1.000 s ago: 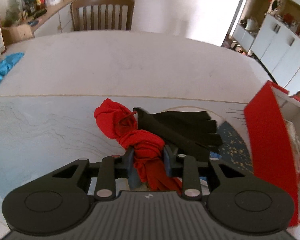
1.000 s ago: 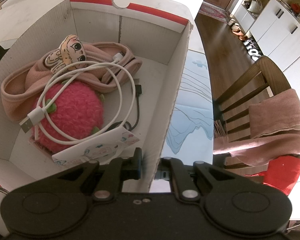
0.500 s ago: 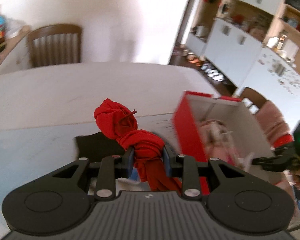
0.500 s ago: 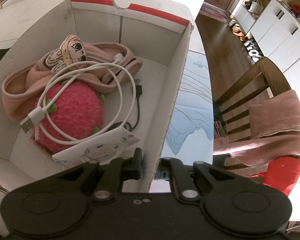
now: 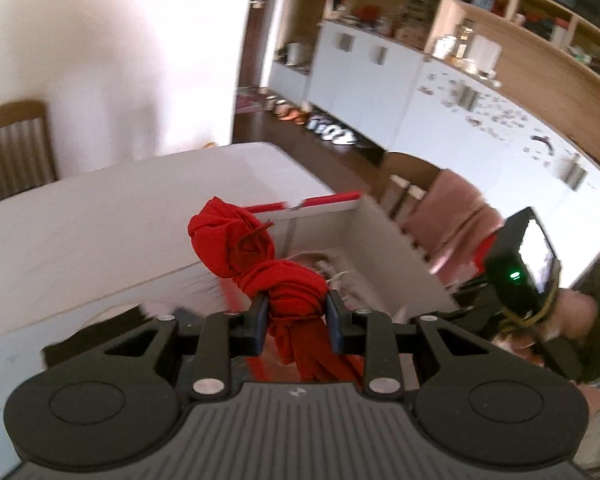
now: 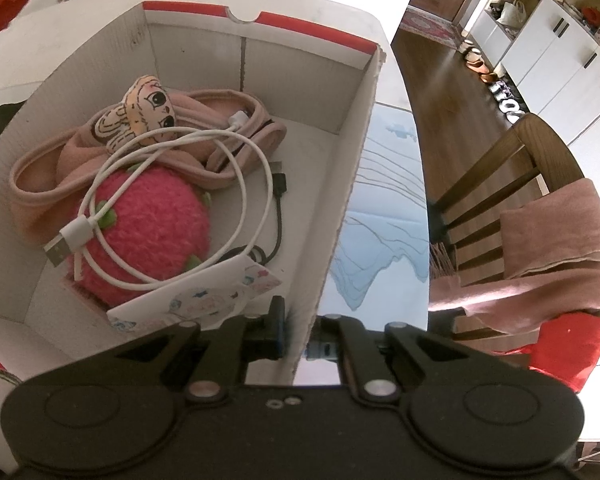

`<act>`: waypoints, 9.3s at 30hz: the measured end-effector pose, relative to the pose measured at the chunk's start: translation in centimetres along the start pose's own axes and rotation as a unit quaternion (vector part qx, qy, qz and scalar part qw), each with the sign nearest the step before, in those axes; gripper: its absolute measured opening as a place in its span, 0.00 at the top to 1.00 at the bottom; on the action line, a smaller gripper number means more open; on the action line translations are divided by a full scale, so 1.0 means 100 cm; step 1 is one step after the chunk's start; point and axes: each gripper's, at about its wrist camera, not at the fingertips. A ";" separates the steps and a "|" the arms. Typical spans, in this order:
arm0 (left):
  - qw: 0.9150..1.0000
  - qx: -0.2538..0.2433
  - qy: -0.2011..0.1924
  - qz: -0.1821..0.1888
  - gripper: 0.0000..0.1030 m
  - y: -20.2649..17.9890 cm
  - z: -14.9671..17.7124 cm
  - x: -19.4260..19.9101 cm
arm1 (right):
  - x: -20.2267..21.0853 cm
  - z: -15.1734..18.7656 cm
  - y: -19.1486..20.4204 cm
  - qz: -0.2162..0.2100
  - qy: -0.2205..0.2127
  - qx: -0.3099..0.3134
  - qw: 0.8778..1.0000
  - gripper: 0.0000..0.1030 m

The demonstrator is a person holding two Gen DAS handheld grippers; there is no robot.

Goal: Organize objects
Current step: 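Carry the red cloth with the left gripper into the box and release, then return the left gripper to the pile and grasp the brown beaded bracelet, then carry the bracelet with the left gripper into the box and release, then return the left gripper to the pile and grasp the black fabric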

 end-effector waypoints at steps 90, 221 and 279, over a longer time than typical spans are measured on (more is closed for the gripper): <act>0.958 0.147 0.122 -0.212 0.00 0.174 0.101 -0.040 | 0.001 0.002 -0.002 -0.003 0.003 -0.002 1.000 0.93; 0.990 -0.056 0.128 0.016 0.83 -0.054 -0.012 -0.131 | 0.000 0.006 -0.001 -0.007 -0.008 -0.002 1.000 0.94; 0.944 0.157 0.149 -0.250 0.00 0.206 0.067 -0.101 | 0.000 0.003 0.008 0.007 0.003 0.005 1.000 0.93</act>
Point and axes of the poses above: each gripper's, at about its wrist camera, not at the fingertips, and x roughly against the way its jaws point, y to its left, z to its underside, and after that the axes turned 10 degrees about -z, right-handed
